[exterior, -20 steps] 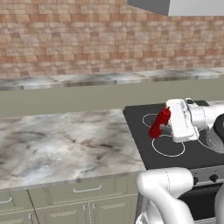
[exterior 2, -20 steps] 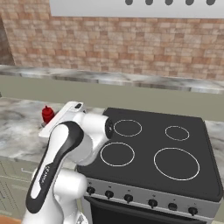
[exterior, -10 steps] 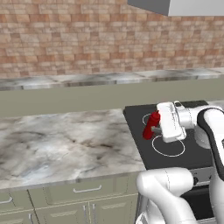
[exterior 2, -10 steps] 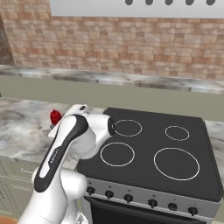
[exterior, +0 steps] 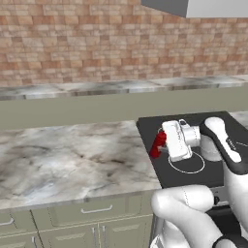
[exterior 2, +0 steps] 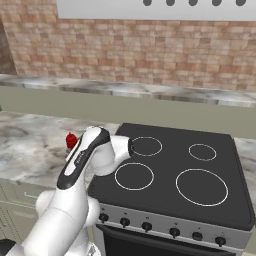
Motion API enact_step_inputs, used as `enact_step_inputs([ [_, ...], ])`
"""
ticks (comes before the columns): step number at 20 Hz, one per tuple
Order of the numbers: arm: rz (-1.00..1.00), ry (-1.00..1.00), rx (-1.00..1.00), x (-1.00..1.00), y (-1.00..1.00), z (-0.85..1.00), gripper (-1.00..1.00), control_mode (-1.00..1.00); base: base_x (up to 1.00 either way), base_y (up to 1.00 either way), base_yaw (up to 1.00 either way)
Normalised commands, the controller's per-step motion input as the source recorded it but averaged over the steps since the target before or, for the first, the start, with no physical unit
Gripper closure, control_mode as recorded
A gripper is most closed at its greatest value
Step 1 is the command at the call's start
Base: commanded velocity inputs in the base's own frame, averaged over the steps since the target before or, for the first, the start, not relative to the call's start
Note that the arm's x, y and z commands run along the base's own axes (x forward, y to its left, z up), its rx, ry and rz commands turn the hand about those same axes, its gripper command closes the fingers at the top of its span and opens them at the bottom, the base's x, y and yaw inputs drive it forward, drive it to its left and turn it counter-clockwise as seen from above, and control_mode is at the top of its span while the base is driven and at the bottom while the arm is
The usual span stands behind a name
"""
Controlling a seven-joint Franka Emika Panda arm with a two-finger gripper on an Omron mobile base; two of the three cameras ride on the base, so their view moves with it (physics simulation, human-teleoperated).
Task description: Collect the turmeric, ketchup, and shaker from the cabinet and place them next to the stove.
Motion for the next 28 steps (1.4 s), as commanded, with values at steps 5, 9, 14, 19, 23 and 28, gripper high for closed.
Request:
enact_step_inputs([
  [5,0.13,0.0,-0.01,0.46,0.02,-0.57,1.0,-1.0,0.0,0.0,0.0],
  [9,0.07,0.0,-0.04,0.4,0.0,-0.35,1.0,-1.0,0.0,0.0,0.0],
  [14,0.01,0.0,-0.1,0.24,0.0,-0.35,1.0,-1.0,0.0,0.0,0.0],
  [19,0.0,0.0,-0.1,0.27,0.01,-0.31,1.0,-1.0,0.0,0.0,0.0],
  [23,0.0,0.0,-0.01,0.25,0.01,-0.28,1.0,-1.0,0.0,0.0,0.0],
  [28,0.01,0.0,0.0,0.25,0.01,-0.34,1.0,-1.0,0.0,0.0,0.0],
])
